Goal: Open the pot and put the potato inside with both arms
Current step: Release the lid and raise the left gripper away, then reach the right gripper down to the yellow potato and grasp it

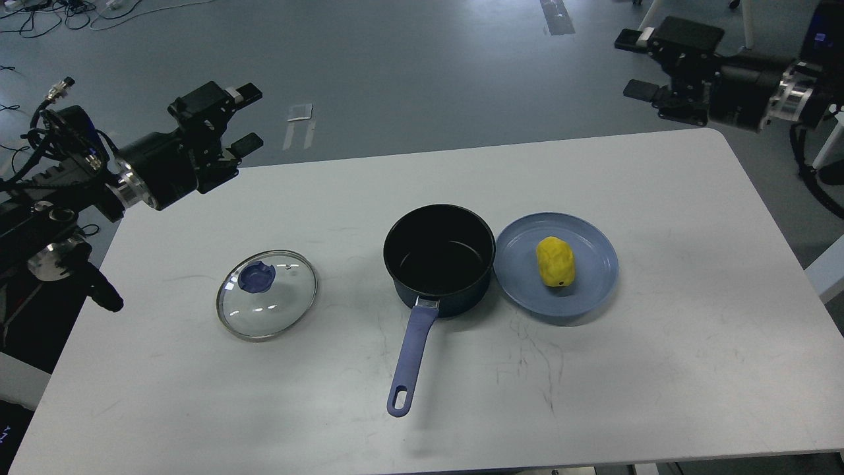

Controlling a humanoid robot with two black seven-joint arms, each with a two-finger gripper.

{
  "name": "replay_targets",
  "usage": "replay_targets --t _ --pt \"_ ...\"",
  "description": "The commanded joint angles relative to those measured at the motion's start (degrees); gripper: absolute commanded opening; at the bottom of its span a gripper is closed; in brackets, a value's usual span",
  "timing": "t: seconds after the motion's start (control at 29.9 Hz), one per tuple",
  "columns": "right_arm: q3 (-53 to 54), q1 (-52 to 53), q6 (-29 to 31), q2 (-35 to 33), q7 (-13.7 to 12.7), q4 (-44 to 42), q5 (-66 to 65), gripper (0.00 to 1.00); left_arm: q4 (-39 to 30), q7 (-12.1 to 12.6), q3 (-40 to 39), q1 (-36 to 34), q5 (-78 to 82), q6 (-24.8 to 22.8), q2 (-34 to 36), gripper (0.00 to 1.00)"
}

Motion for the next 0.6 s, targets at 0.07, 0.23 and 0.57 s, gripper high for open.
replay_targets --t 0.07,0.23,0.57 --pt "-19.3 14.3 0.0 5.2 0.0 2.3 -11.8 1.0 -0.2 0.0 -0.1 0.0 -0.3 -1.0 -0.1 0.98" --pt "-28.9 17.9 0.0 10.2 0.0 -0.2 -22.9 1.0 -0.2 0.0 -0.2 0.0 -0.3 -1.0 -1.2 0.98" --pt "-38.9 17.8 0.0 18.4 0.0 -7.8 -24.4 1.0 -0.2 0.0 -0.2 0.0 -0.3 -1.1 -1.2 0.98"
